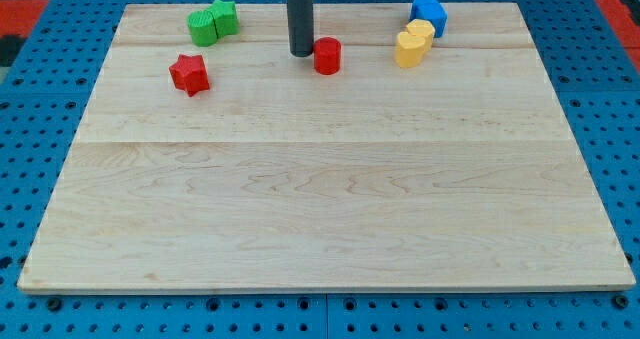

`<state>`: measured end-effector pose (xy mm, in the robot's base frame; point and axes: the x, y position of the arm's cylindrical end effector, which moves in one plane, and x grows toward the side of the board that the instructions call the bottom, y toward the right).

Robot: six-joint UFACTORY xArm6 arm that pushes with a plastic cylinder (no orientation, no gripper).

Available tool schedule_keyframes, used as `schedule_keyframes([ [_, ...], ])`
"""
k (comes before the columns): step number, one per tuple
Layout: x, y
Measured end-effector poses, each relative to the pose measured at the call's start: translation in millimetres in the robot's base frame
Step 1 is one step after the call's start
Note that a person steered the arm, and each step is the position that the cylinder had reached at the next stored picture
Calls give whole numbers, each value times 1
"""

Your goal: Move the green circle to the middle of the board

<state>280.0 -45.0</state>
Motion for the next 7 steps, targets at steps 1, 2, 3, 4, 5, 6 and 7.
schedule_keyframes([
  [1,-13,-89],
  [2,-26,-162],
  [3,-24,-219],
  [4,-38,-258],
  [5,-48,-227],
  [6,-53,-183],
  [7,-64,-162],
])
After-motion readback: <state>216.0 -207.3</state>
